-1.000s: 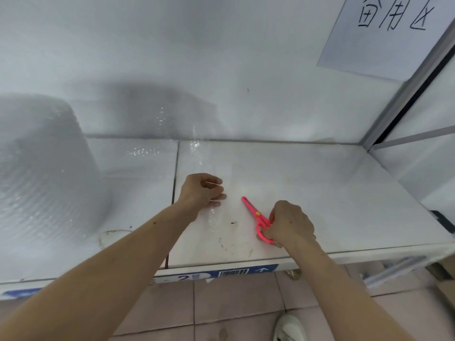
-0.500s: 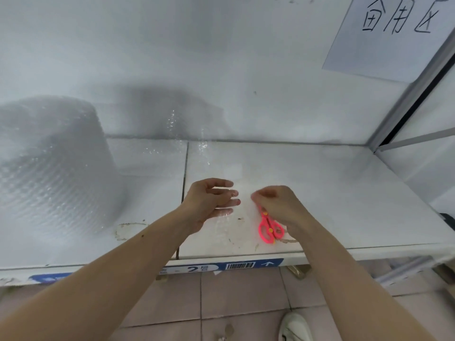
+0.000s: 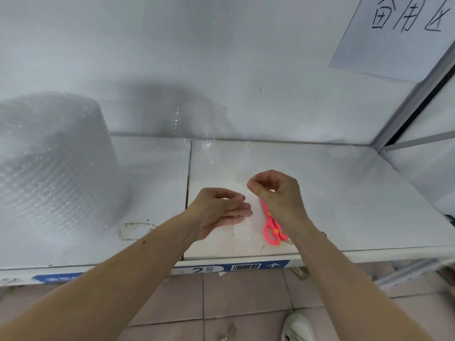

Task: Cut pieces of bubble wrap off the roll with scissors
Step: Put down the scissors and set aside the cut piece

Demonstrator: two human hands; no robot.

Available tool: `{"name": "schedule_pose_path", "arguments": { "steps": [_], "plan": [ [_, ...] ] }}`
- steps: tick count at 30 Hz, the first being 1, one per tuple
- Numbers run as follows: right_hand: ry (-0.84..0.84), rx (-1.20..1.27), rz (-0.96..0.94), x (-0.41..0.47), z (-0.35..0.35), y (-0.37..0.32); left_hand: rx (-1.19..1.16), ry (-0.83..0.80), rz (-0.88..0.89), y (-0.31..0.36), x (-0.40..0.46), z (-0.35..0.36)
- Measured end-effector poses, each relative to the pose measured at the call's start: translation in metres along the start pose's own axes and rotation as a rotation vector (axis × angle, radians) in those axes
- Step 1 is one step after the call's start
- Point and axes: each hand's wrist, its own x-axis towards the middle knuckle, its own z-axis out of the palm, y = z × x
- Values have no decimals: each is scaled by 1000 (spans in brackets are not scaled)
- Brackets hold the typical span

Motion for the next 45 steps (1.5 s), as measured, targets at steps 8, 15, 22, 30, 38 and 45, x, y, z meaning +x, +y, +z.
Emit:
{"name": "schedule_pose_path", "arguments": {
  "steps": [8, 15, 22, 30, 38, 45],
  "plan": [
    [-102, -138, -170, -4, -5, 0, -179, 3, -41, 12, 3, 1],
    [-147, -519, -457, -7, -9, 6, -248, 20, -108, 17, 7, 0],
    [-167, -640, -539, -6, -10, 9, -191, -91, -67, 21, -1, -1],
    [-196, -105, 146, -6, -8, -11, -99, -176, -30, 16, -2, 0],
    [-113, -13, 186, -5, -18, -5, -33, -243, -60, 19, -3, 7],
    [66, 44, 320, 3, -52, -4, 250, -148, -13, 24, 15, 25]
  ]
}}
